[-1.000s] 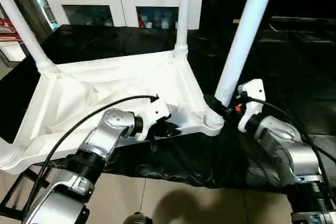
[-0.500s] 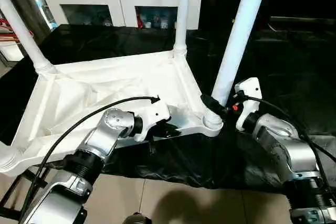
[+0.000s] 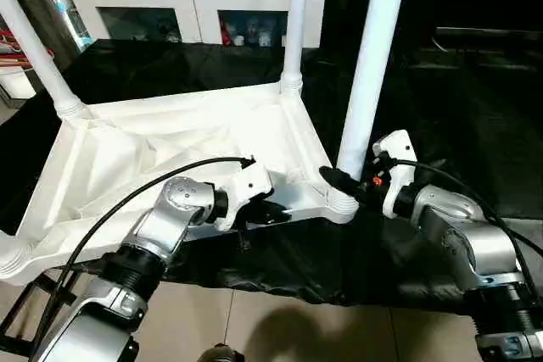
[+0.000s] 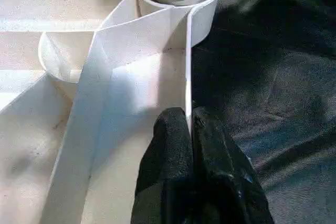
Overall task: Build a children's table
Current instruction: Insert table leg to table base
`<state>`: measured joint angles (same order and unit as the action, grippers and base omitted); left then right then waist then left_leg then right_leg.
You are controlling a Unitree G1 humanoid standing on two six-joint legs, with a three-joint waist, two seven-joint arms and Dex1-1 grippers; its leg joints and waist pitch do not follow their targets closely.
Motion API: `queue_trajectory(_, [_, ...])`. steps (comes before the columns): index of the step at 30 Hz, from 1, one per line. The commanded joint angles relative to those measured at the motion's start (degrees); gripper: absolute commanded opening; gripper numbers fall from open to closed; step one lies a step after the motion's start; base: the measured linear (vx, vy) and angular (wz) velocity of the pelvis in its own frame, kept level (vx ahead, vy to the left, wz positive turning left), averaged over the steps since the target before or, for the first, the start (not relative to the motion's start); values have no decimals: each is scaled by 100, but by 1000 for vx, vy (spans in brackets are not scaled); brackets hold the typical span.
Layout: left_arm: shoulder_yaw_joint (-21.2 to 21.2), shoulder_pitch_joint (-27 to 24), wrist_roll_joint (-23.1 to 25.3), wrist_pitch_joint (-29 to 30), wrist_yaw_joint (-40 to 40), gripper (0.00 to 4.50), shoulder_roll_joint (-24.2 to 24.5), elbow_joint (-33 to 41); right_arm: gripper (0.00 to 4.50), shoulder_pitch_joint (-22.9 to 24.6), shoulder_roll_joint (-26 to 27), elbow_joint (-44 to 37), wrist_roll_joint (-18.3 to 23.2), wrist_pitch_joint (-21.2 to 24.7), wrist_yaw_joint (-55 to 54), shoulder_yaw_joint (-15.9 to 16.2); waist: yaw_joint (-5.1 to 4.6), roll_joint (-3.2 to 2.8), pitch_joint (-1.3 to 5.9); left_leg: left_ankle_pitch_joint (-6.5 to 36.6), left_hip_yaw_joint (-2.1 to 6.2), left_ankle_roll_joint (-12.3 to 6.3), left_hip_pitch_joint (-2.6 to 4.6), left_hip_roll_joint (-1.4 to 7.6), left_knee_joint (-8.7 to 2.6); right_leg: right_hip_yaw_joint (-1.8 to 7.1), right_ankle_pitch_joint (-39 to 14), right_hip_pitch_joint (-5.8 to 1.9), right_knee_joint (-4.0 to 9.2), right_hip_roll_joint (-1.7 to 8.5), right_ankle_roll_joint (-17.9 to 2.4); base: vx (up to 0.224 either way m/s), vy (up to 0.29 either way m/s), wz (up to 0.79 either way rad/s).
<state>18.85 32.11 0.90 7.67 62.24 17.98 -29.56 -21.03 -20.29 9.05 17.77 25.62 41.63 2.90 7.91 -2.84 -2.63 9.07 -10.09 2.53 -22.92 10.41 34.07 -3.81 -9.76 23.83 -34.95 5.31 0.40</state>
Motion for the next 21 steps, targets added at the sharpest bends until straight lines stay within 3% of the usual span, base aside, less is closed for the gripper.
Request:
queue_trajectory(1, [-53, -73, -94, 11, 36, 0, 61, 58, 191, -3, -12, 7, -2, 181, 90, 188, 12, 141, 376, 1503, 84, -88, 121, 246, -441, 234, -1843, -258, 455, 355, -917, 0, 0, 0])
queue_trajectory(7, [-38, -95, -78, 49, 81, 0, 101, 131, 191, -55, -62, 62, -13, 306, 272, 299, 17, 118, 381, 1492, 85, -68, 123, 246, -438, 233, -1725, -259, 444, 355, -957, 0, 0, 0])
queue_trajectory(9, [-19, -107, -70, 63, 103, 0, 106, 165, 191, -66, -107, 75, -17, 353, 381, 336, 16, 129, 380, 1498, 83, -68, 121, 247, -438, 233, -1689, -265, 440, 349, -972, 0, 0, 0])
queue_trajectory(10, [-12, -119, -69, 74, 106, 0, 111, 201, 191, -70, -123, 99, -30, 371, 424, 354, 24, 191, 376, 1471, 80, -88, 115, 245, -438, 232, -1716, -272, 438, 358, -969, 0, 0, 0])
queue_trajectory(11, [-12, -120, -69, 77, 103, 0, 110, 209, 191, -77, -126, 120, -41, 367, 428, 361, 33, 166, 375, 1480, 83, -83, 123, 251, -440, 234, -1754, -263, 437, 365, -970, 0, 0, 0])
queue_trajectory(21, [-25, -138, -55, 124, 77, 0, 116, 321, 191, -224, -167, 406, -155, 432, 542, 481, 22, 199, 383, 1473, 77, -56, 129, 250, -438, 235, -1616, -265, 426, 357, -1009, 0, 0, 0])
